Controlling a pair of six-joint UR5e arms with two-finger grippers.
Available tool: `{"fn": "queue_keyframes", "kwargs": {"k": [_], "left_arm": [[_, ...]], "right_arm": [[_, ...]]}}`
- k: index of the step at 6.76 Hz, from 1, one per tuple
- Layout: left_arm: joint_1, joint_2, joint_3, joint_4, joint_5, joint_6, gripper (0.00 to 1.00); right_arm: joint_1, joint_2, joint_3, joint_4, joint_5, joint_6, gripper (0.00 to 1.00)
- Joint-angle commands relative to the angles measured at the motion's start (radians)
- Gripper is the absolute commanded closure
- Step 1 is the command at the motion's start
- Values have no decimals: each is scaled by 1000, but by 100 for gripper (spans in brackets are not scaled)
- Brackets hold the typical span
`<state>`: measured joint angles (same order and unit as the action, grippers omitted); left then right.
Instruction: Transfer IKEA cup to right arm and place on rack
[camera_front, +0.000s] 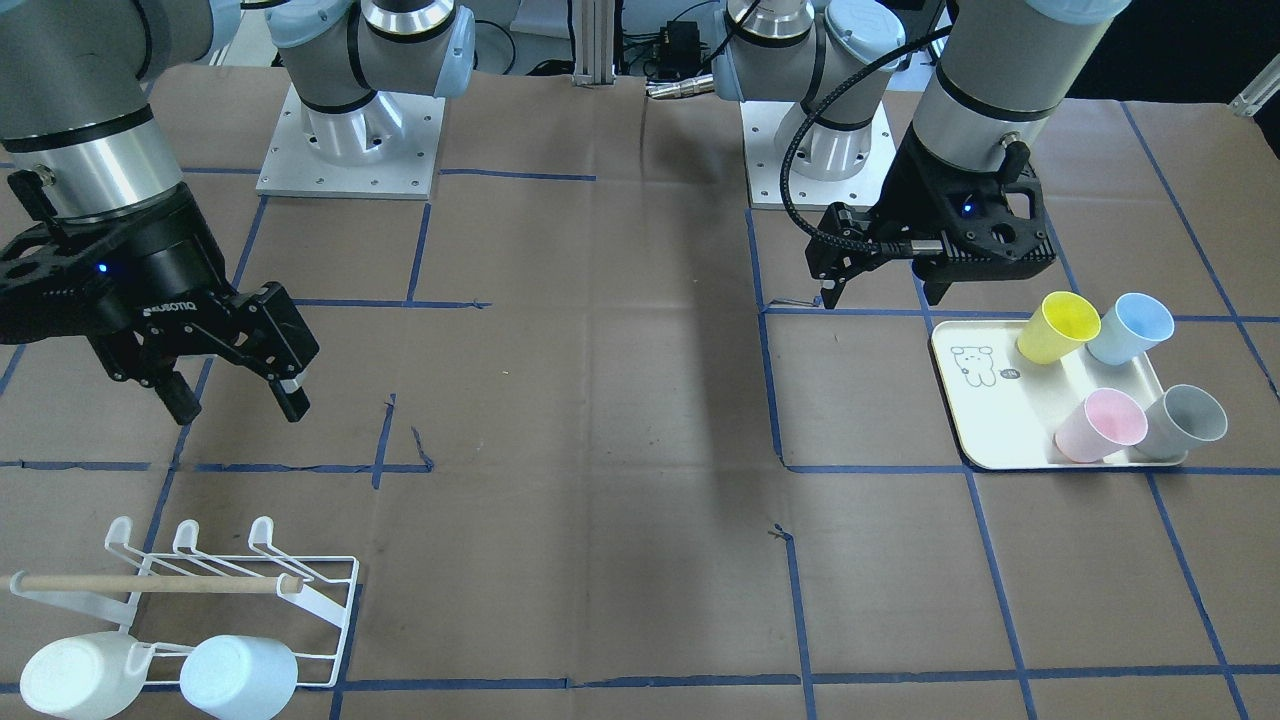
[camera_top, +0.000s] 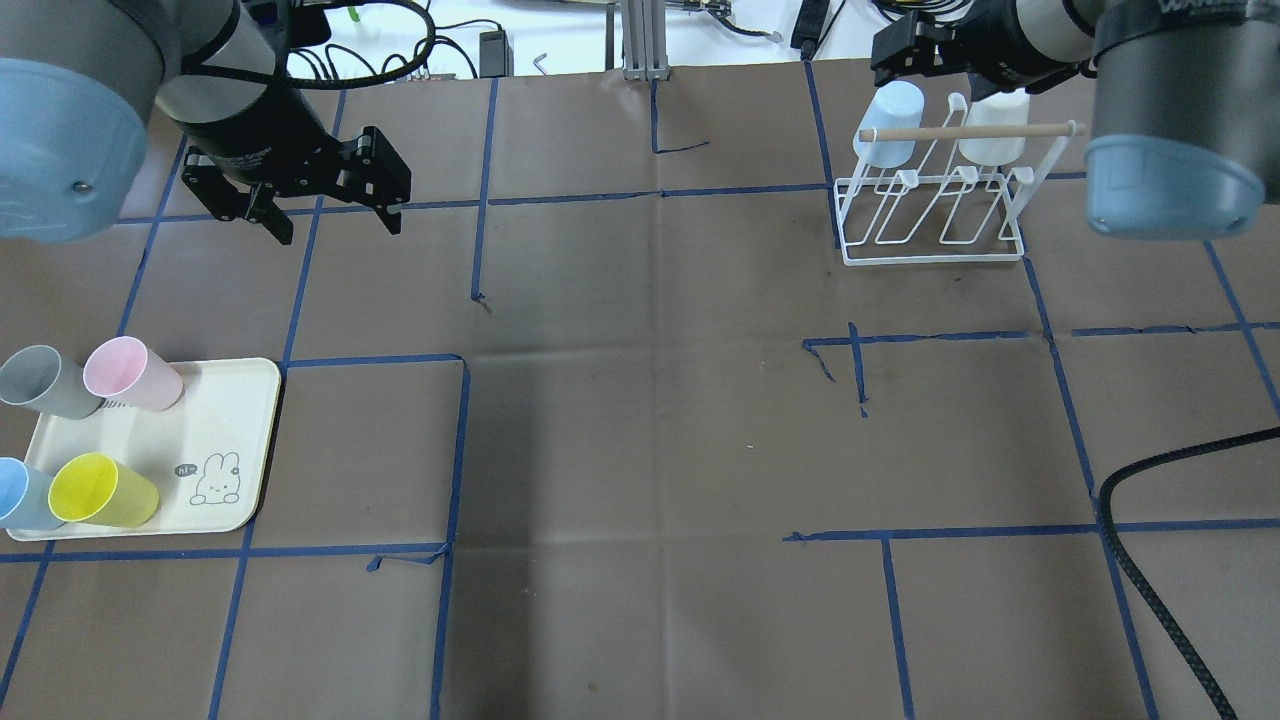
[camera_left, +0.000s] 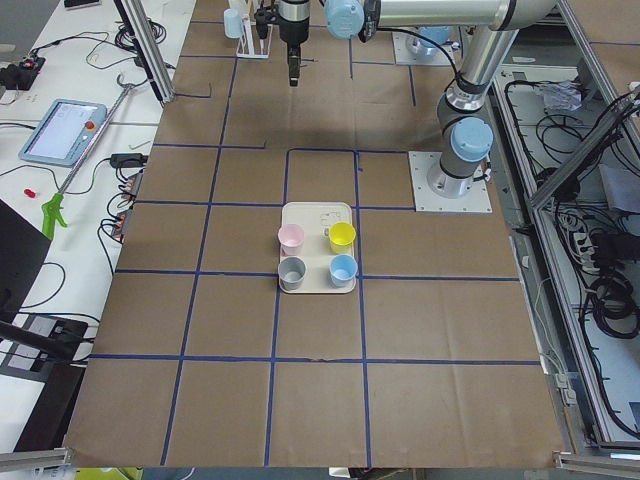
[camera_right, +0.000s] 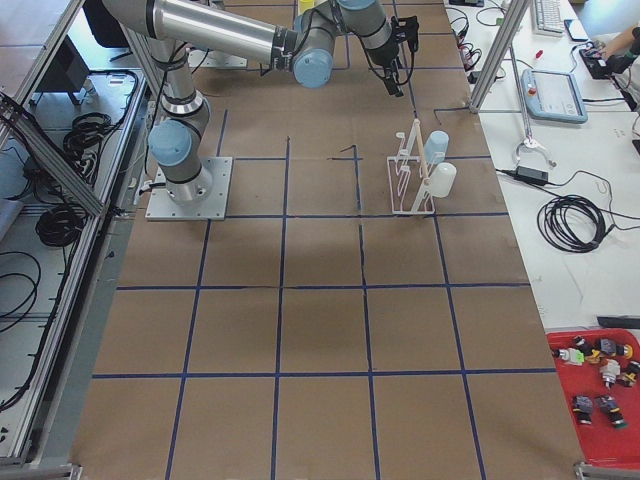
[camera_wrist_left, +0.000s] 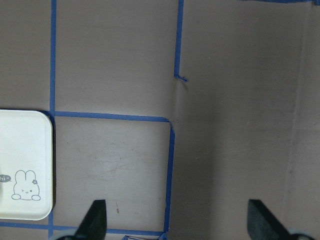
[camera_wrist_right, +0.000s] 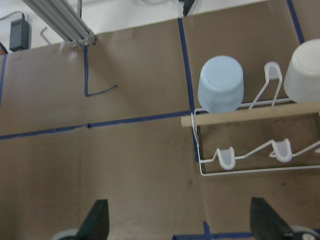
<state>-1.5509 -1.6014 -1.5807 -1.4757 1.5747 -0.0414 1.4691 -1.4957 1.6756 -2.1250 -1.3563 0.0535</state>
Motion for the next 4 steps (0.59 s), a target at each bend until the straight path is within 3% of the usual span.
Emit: {"fn": "queue_keyframes", "kwargs": {"k": [1,3,4], "left_arm": [[0,0,-1,0,-1,0,0],[0,0,1,0,-1,-2,0],[0,0,1,0,-1,-2,0]], "right_arm": [[26,-2,-104,252,-12,0,0],[155,6,-111,287,-227,12,0],[184,2,-108,330,-222,12,0]]}}
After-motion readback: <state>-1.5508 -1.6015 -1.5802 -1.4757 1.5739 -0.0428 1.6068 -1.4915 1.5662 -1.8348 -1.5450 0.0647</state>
